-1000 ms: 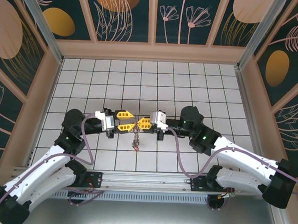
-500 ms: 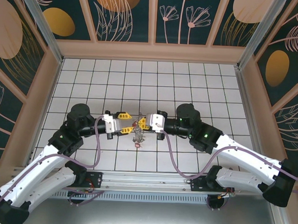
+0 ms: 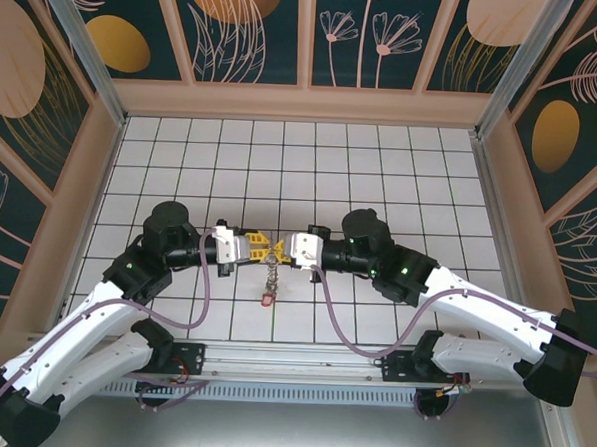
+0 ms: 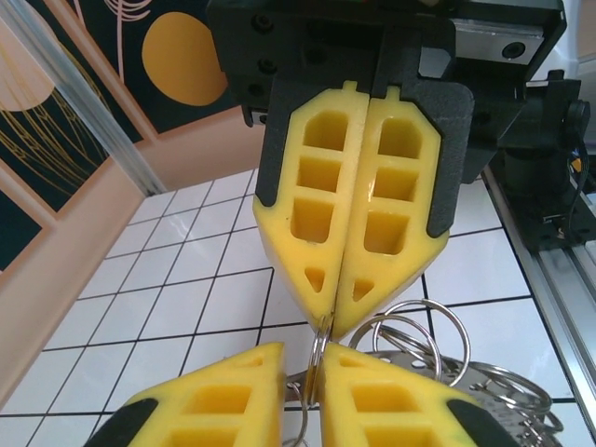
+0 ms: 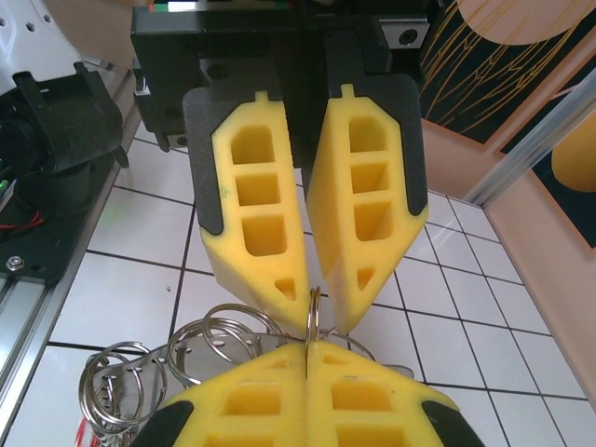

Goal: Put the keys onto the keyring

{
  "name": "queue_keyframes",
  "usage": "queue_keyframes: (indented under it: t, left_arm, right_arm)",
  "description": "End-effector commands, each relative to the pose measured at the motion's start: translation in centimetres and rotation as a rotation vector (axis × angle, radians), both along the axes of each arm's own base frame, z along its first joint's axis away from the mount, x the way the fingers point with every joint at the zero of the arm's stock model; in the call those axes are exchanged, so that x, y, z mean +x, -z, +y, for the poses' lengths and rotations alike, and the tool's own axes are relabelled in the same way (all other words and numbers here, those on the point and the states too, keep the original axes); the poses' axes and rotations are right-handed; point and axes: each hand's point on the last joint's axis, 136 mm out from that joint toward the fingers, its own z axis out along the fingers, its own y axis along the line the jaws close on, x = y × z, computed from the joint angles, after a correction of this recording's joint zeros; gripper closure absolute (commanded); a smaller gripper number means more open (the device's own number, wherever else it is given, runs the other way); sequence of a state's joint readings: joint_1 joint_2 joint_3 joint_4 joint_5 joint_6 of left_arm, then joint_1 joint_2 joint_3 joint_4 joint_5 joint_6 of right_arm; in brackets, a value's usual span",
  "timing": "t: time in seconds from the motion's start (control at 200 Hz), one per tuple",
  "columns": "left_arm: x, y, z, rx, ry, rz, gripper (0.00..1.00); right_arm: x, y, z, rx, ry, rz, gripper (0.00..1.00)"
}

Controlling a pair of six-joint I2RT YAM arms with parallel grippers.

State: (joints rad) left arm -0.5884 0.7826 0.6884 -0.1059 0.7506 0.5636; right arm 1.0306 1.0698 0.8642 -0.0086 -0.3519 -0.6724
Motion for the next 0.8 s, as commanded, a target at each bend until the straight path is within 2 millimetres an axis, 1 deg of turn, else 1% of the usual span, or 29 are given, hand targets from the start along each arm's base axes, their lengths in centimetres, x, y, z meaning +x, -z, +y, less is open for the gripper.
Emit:
queue_keyframes:
  t: [0.0, 0.08, 0.135, 0.22, 0.275, 0.315, 0.385, 0.43, 0.475, 0.516, 0.646, 0.796]
  left_arm:
    - [-0.2, -1.1, -0.1, -0.002, 0.021, -0.038, 0.85]
    - [-0.1, -0.9, -0.1, 0.003, 0.02, -0.041, 0.92]
    - [-0.1, -0.9, -0.1, 0.003, 0.021, -0.04, 1.0]
    - [-0.2, -0.9, -0.2, 0.006, 0.029, -0.043, 1.0]
    - [-0.7, -0.9, -0.2, 0.015, 0.059, -0.072, 1.0]
    - [-0.9, -1.4, -0.2, 0.002, 0.067, -0.092, 1.0]
    - [-1.3, -2.9, -0.1, -0.059, 0.067, -0.133, 1.0]
    - [-1.6, -4.2, 0.1, -0.118, 0.065, -0.166, 1.0]
    - [-2.0, -4.9, 0.2, -0.166, 0.071, -0.183, 1.0]
    - [-2.3, -5.5, 0.3, -0.195, 0.081, -0.193, 1.0]
    - [-3.2, -6.1, 0.1, -0.23, 0.131, -0.184, 1.0]
    - [-3.7, -6.5, 0.0, -0.247, 0.167, -0.179, 1.0]
  right_arm:
    - [-0.4, -2.7, 0.4, 0.061, -0.019, -0.041, 1.0]
    - [-0.4, -2.6, 0.5, 0.057, -0.018, -0.04, 1.0]
    - [-0.5, -2.4, 0.6, 0.05, -0.015, -0.04, 1.0]
    - [-0.5, -2.5, 0.9, 0.054, -0.01, -0.037, 1.0]
    - [-0.7, -3.0, 1.0, 0.07, -0.016, -0.021, 1.0]
    - [-0.8, -3.4, 1.0, 0.085, -0.016, -0.012, 1.0]
    - [-0.8, -3.7, 0.8, 0.098, -0.01, 0.002, 1.0]
    - [-0.9, -3.8, 0.5, 0.108, -0.006, 0.007, 0.92]
    - [-0.8, -4.0, 0.2, 0.128, 0.005, 0.01, 0.85]
    - [-0.9, -4.0, -0.1, 0.143, 0.01, 0.016, 0.82]
    - [-1.0, -4.5, -0.9, 0.186, 0.014, 0.038, 0.79]
    - [-1.4, -5.2, -0.6, 0.193, -0.015, 0.044, 0.78]
